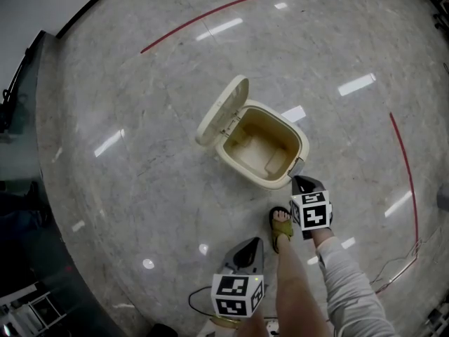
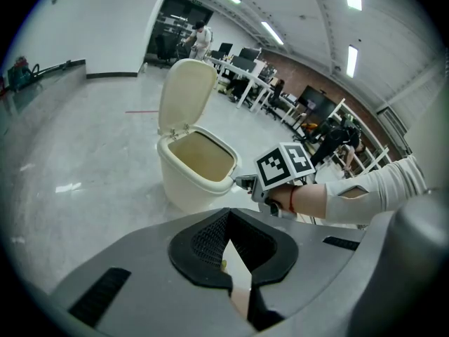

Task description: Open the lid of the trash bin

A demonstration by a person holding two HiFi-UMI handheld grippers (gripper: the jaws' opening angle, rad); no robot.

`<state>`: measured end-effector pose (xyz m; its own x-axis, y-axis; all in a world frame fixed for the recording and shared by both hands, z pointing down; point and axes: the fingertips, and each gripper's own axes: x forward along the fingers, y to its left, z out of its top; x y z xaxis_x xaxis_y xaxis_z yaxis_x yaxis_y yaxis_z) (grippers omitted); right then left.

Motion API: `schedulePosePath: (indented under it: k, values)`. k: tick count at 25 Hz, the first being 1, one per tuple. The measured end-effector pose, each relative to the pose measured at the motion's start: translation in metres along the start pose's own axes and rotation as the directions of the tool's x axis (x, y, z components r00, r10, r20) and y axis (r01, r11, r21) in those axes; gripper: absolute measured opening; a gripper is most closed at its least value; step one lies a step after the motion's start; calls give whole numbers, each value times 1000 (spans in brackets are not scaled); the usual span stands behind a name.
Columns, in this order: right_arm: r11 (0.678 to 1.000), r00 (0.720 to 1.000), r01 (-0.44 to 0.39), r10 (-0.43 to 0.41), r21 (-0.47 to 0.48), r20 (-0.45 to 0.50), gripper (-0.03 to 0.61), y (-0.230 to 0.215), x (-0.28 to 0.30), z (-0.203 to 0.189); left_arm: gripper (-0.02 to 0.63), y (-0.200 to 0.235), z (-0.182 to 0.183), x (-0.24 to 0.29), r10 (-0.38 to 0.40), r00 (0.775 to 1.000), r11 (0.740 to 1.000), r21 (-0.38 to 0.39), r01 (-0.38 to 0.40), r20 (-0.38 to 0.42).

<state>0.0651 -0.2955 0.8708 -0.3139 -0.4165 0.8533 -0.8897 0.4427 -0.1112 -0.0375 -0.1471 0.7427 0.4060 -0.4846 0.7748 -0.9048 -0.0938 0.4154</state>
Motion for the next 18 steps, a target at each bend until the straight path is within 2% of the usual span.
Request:
schedulePosePath:
  k: [11, 18]
  values:
    - [1000, 999, 29, -29, -3, -22, -2, 4, -7, 5, 3, 0, 6, -6, 4, 1000, 1000, 8, -5, 11]
    - [999, 999, 22, -23, 38, 25, -2, 13, -37, 21, 3, -2, 21, -19, 13, 1000, 1000, 22, -13, 22]
